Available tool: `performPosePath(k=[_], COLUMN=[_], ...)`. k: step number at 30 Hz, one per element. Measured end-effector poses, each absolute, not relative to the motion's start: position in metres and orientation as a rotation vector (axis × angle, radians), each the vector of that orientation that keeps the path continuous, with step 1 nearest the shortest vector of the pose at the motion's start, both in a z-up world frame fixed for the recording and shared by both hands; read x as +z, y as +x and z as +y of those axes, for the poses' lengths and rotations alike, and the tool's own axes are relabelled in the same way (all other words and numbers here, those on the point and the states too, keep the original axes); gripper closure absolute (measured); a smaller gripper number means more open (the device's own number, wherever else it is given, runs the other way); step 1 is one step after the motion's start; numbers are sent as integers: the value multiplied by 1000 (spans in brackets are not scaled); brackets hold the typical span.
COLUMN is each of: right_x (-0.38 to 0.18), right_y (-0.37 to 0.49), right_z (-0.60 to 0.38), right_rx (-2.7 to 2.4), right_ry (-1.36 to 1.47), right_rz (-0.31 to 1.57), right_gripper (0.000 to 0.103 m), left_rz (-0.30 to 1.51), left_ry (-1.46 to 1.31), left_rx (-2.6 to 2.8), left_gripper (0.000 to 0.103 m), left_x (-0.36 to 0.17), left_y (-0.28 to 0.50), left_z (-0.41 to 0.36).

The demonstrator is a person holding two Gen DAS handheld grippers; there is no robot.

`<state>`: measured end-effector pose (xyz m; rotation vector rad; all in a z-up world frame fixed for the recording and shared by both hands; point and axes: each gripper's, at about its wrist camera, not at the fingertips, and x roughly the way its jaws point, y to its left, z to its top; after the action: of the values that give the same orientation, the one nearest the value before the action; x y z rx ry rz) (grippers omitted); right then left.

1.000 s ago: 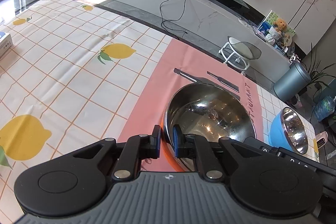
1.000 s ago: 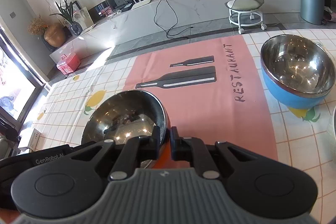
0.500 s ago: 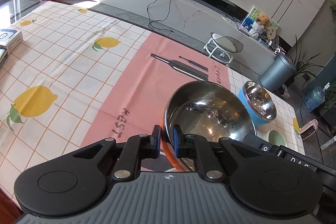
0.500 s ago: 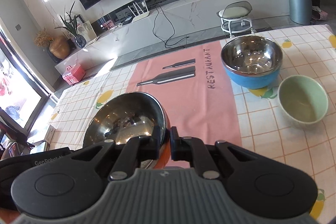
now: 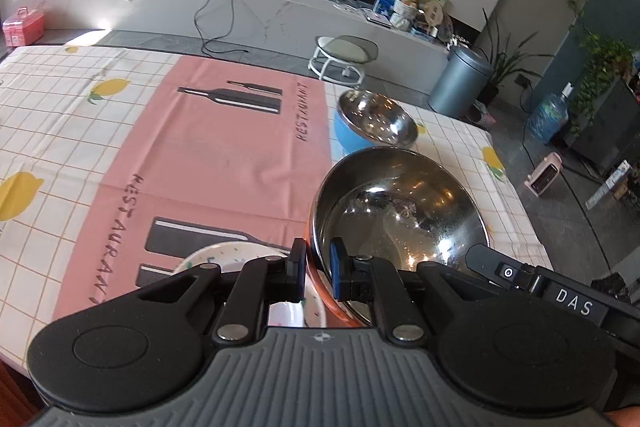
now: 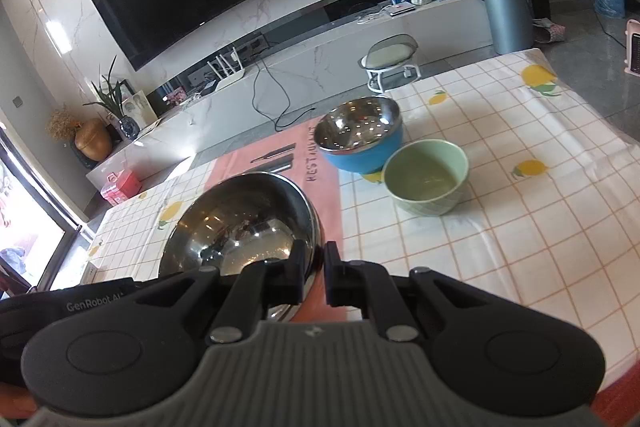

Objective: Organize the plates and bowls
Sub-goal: 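Carry the orange bowl beside the plate stack, lower it, open both tools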

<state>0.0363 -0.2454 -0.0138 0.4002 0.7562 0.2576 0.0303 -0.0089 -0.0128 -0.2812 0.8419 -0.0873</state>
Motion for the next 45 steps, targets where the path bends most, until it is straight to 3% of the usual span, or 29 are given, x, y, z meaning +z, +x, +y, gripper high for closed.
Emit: performPosePath(k=[17, 35, 38, 39, 41, 45], right_x=[-62, -84, -84, -83, -81, -67], right_y=[23, 35, 35, 35, 33, 33], right_z=[-293, -299, -299, -298, -297, -294], right_rx=[139, 77, 81, 83, 85, 87], right_ry=[422, 417, 423, 419, 407, 367], right_rz=[862, 903, 902, 900, 889, 852], right_gripper=[96, 96, 91, 90, 69, 66], left_rz=[1045, 1043, 1042, 1042, 1028, 991], left_ry=[-321, -315, -307, -300, -283, -275], left_rx=[-123, -166, -176, -177, -185, -188], left_gripper=[89, 88, 85, 77, 66, 60], left_x=[-67, -81, -80, -79, -74, -61], left_y=[33, 44, 44, 44, 43, 43], left_z=[-40, -51, -51, -50, -50, -44])
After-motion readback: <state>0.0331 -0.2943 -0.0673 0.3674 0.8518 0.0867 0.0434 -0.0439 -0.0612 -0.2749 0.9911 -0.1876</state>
